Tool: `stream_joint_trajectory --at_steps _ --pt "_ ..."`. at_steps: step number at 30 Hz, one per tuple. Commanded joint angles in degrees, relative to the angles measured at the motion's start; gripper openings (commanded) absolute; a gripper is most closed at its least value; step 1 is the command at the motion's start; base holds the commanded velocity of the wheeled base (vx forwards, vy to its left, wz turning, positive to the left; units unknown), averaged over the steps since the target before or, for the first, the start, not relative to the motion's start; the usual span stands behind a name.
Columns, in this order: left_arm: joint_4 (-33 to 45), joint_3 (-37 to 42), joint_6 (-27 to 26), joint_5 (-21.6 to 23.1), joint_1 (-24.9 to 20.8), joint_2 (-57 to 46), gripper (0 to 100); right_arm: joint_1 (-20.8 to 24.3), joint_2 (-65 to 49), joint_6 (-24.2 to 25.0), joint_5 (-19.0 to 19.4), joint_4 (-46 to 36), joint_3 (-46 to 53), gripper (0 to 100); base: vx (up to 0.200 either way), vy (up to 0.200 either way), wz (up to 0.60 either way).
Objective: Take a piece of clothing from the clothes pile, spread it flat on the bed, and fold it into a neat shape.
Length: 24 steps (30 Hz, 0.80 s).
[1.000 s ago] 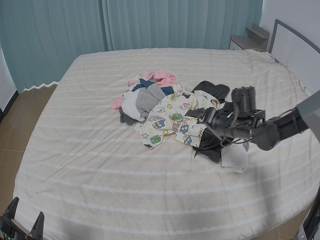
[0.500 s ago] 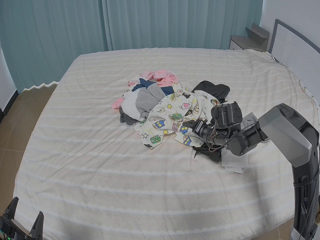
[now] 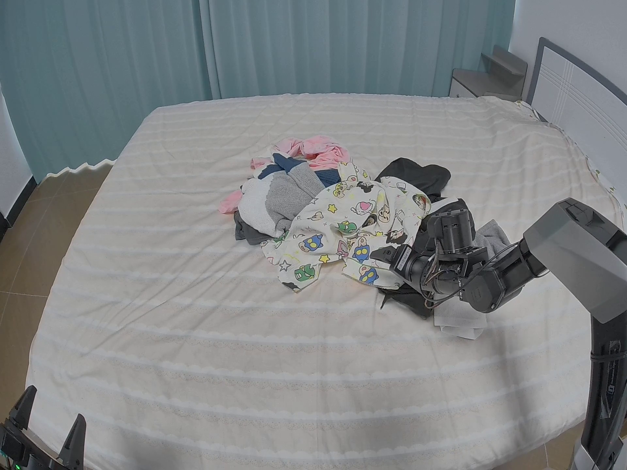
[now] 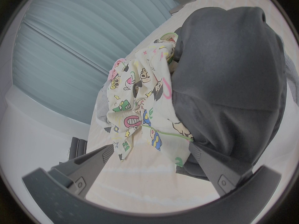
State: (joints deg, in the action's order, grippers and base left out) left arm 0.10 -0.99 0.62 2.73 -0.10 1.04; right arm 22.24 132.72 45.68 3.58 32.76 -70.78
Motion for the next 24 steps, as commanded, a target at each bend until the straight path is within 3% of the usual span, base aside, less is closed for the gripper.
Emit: stream_joint_trajectory --at_steps 1,24 --pt "-0.01 0.9 0.08 -0.01 0.01 -1.04 100 -0.35 -1.32 -0.24 -0.07 0.47 0.99 100 0.0 0.0 0.0" --pt "0.08 0.9 0.08 -0.01 0.01 -1.04 100 -1.93 0.17 -0.85 -0.07 2.75 0.47 100 0.0 0.0 0.0"
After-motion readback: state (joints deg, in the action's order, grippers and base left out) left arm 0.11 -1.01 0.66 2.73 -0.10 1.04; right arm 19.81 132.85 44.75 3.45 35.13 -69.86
